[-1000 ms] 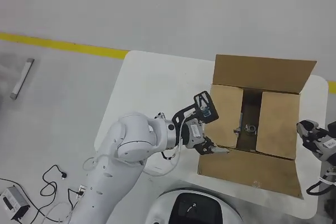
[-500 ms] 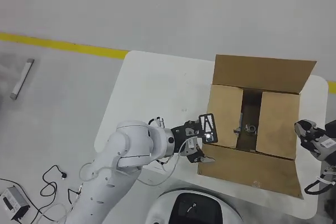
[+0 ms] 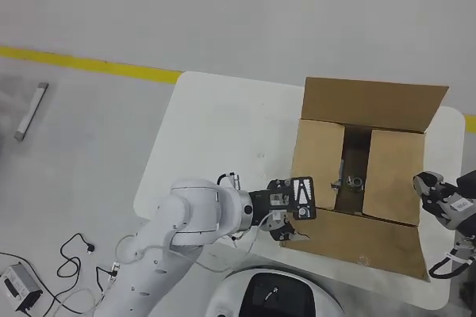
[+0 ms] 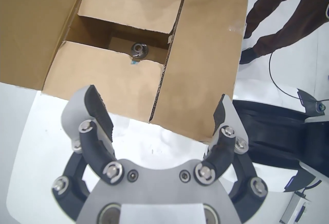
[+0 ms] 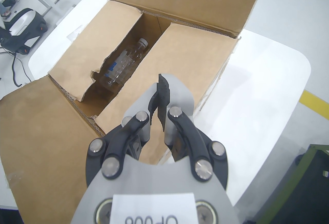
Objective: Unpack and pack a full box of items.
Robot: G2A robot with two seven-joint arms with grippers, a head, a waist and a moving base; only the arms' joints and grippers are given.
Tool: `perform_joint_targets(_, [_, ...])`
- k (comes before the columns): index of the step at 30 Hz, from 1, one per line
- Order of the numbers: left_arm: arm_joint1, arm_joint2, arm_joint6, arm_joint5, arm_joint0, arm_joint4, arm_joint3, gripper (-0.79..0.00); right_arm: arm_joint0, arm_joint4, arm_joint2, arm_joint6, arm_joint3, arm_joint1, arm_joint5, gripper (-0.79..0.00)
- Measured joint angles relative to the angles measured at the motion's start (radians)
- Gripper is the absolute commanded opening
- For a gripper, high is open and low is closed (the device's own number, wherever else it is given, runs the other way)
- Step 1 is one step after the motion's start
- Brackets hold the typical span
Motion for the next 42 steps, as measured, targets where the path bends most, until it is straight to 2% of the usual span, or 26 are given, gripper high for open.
perform_joint_targets(7, [0.057,0.005,0.054,-0.052,0.028,0.076,-0.038,0.000,-0.008,0.009,-0.001,-0.008,0.010,0.000,-0.005,-0.785])
perform_joint_targets(11, [0.096,0.051,0.069,-0.067,0.026,0.158,-0.040,0.000,-0.010,0.012,0.001,-0.012,0.016,0.000,-0.006,-0.785])
perform_joint_targets(15, [0.121,0.094,0.065,-0.063,0.025,0.181,-0.024,0.000,-0.012,0.015,0.005,-0.018,0.025,0.001,-0.008,-0.785])
perform_joint_targets(22, [0.131,0.125,0.080,-0.042,0.026,0.169,-0.007,0.000,-0.021,0.022,0.012,-0.024,0.036,0.001,-0.014,-0.785])
perform_joint_targets(29, [0.125,0.169,0.166,0.006,0.018,0.250,0.032,0.000,-0.019,0.024,0.020,-0.021,0.046,0.003,-0.021,-0.785])
perform_joint_targets(30, [0.124,0.173,0.180,0.014,0.017,0.260,0.038,-0.037,-0.018,0.024,0.021,-0.021,0.047,0.003,-0.021,-0.785])
perform_joint_targets(31, [0.124,0.175,0.194,0.023,0.018,0.271,0.044,-0.289,-0.017,0.024,0.021,-0.021,0.047,0.003,-0.022,-0.785])
perform_joint_targets(32, [0.123,0.178,0.215,0.035,0.019,0.284,0.052,-0.413,-0.016,0.023,0.022,-0.020,0.047,0.004,-0.023,-0.785])
perform_joint_targets(33, [0.123,0.179,0.230,0.043,0.020,0.293,0.057,-0.468,-0.016,0.022,0.022,-0.020,0.048,0.004,-0.024,-0.785])
perform_joint_targets(35, [0.122,0.180,0.255,0.064,0.021,0.312,0.069,-0.779,-0.014,0.022,0.024,-0.017,0.049,0.005,-0.026,-0.785])
perform_joint_targets(42, [0.121,0.182,0.312,0.071,0.020,0.313,0.061,-0.785,-0.005,0.023,0.032,-0.011,0.054,0.008,-0.030,-0.785])
